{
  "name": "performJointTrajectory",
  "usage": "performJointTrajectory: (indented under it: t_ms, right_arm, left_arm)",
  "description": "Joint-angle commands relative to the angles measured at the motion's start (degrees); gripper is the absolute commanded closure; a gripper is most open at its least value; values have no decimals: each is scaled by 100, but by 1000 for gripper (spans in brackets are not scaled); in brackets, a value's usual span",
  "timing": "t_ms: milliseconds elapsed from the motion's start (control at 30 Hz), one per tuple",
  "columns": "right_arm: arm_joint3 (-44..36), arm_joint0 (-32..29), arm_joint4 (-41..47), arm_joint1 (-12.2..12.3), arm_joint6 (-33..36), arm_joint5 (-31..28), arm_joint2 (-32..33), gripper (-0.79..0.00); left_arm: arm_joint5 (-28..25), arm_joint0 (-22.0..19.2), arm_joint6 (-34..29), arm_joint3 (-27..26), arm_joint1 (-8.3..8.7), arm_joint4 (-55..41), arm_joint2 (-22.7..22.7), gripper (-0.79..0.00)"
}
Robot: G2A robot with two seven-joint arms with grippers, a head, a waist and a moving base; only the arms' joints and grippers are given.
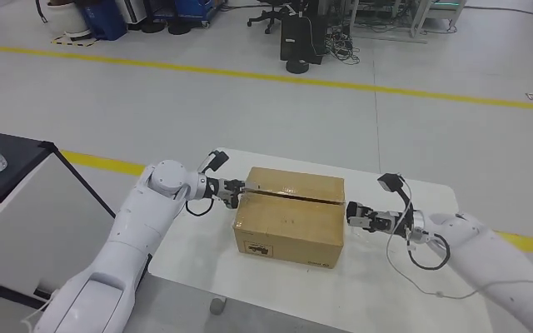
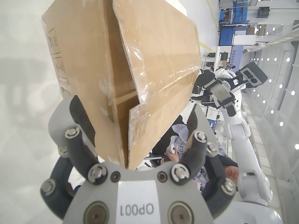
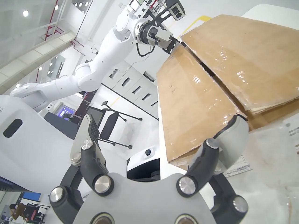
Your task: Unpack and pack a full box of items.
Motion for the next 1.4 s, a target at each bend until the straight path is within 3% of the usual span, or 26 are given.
performJointTrajectory:
  t_ms: [0,533,833,1367]
  right_arm:
    - [24,2,24,-36,16,16,12,-785]
    - [138,-15,75,-335,90,90,85,-785]
    - [53,-198,188,-322,-203,-203,156,-785]
    - [-1336,-959,120,-153,-201,-203,1226,-785]
  left_arm:
    - [-10,13,-49,-38,6,-67,-14,-785]
    - [69,140,166,-157,133,-298,-285,-785]
    - [147,259,225,-223,163,-419,-304,-785]
    - [251,337,297,-354,166,-629,-239,-785]
